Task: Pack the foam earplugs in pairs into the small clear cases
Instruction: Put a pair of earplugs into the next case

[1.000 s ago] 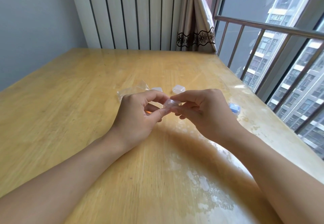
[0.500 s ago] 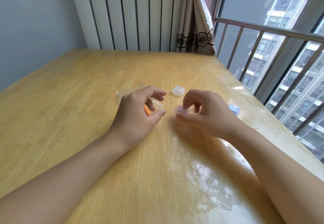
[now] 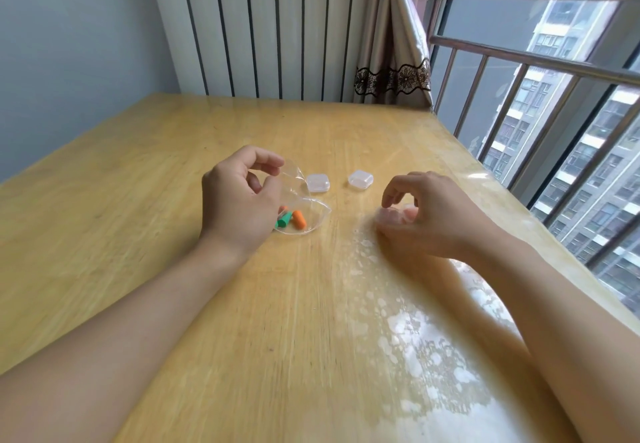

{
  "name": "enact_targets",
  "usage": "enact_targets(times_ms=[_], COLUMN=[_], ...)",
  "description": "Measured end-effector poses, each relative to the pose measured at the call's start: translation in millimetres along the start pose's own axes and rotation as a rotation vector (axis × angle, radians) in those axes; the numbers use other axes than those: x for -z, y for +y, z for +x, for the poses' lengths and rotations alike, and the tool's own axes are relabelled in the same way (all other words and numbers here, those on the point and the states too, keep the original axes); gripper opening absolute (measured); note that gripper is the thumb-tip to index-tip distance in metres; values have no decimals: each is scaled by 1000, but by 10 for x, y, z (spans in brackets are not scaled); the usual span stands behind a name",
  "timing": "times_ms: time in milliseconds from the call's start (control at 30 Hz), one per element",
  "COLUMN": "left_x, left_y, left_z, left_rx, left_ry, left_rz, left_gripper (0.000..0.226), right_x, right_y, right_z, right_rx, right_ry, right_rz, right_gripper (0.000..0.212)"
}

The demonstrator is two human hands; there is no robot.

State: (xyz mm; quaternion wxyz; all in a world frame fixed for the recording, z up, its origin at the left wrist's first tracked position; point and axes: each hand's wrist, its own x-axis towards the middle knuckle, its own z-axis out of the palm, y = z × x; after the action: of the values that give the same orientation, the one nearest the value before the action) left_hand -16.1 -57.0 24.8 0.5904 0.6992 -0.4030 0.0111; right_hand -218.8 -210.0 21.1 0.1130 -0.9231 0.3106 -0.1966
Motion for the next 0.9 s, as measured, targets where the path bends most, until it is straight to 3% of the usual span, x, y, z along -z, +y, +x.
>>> enact_targets(times_ms=[100, 200, 367, 433, 567, 633, 700, 800, 900], left_x=[-7, -1, -23, -34, -41, -38, -36, -26, -44], left_y=[-13, -37, -48, -54, -42, -46, -30, 53, 137], left_z=[5, 9, -3, -19, -47, -55, -84, -149, -235], left_rx=[8, -2, -19, -22, -88, -126, -138, -134, -161], left_ry=[2, 14, -1, -24, -70, -100, -155, -302, -403], left_rz=[7, 13, -8, -34, -20, -10, -45, -111, -162], left_gripper=[24, 22, 19, 17, 15, 16, 23, 46, 44], right_x=[46, 28, -69, -167, -299, -260, -151, 39, 52], right_y=[-56, -205, -362, -353, -310, -371, -520, -796, -895], right_z=[-18, 37, 519, 733, 870, 790, 606, 183, -148], right_rx=[-8, -63, -118, -150, -196, -169, -177, -183, -250], right_ry=[59, 202, -142, -193, -138, -3, 116, 85, 47], right_rz=[76, 126, -157, -174, -170, -68, 208, 703, 931], right_gripper=[29, 27, 64, 59, 26, 20, 15, 17, 27])
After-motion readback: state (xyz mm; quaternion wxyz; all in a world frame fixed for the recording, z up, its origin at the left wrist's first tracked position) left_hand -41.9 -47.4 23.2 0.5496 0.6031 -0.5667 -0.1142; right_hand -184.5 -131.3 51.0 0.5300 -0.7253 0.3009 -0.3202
